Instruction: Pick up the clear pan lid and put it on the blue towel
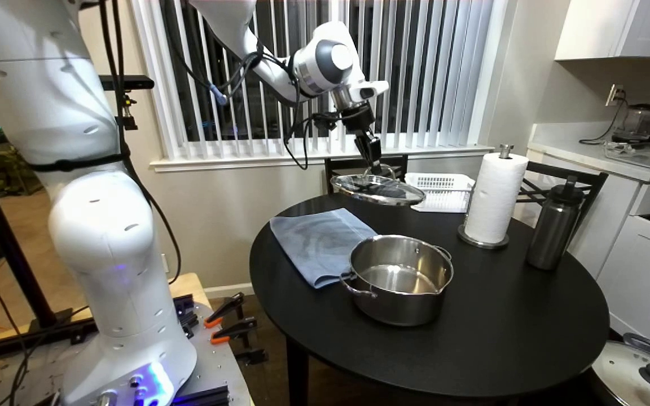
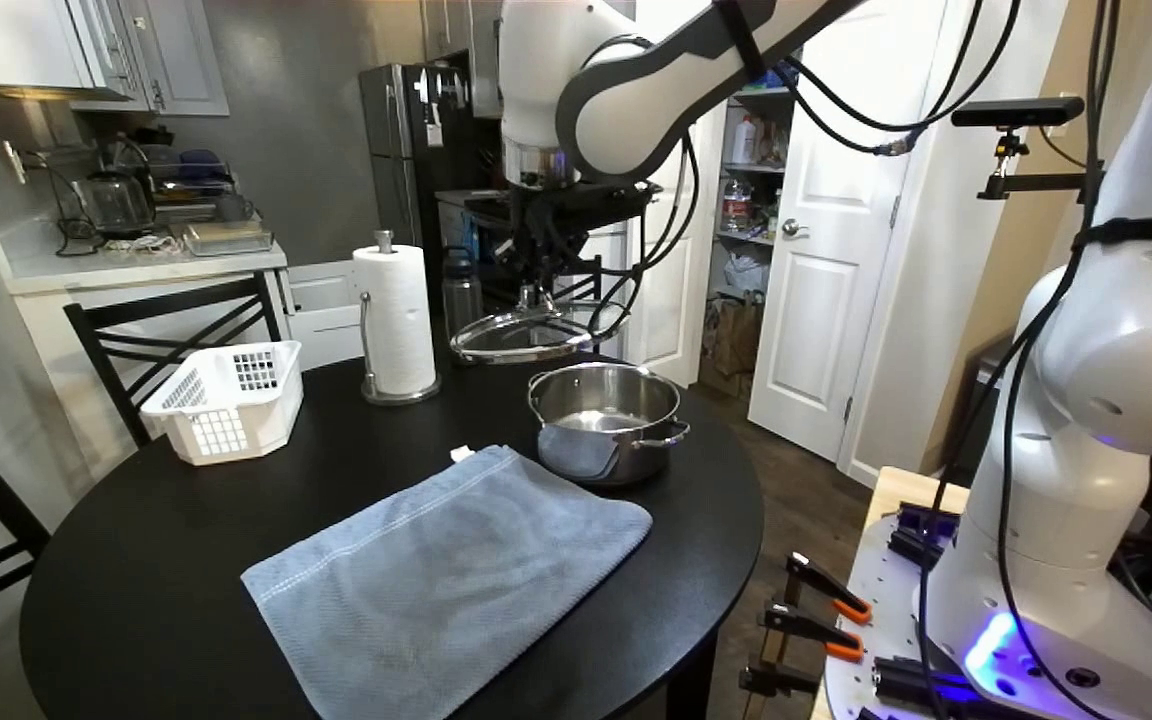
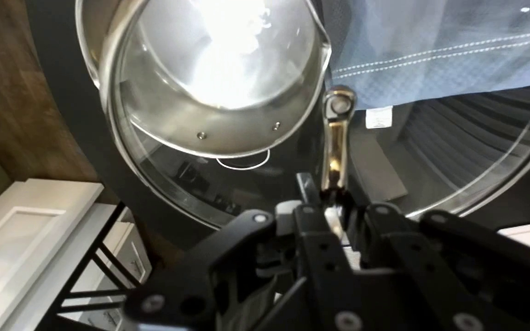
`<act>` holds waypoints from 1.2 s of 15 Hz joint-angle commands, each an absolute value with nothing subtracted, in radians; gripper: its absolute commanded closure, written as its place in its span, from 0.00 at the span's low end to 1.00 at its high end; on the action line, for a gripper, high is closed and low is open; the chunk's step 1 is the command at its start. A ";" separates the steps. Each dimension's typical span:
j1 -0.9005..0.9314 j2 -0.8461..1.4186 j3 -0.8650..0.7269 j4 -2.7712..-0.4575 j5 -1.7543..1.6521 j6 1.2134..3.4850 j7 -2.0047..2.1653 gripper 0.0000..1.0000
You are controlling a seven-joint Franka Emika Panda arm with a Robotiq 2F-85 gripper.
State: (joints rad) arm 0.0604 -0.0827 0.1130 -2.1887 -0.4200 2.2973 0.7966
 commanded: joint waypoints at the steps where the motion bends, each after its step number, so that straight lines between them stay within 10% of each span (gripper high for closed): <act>1: 0.099 -0.004 0.161 -2.080 -0.501 2.251 0.760 0.96; 18: 0.326 0.307 0.065 -2.081 -0.613 2.559 0.817 0.96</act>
State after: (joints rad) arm 0.2559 0.3123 0.0876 -2.0307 -0.5427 2.5187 0.7855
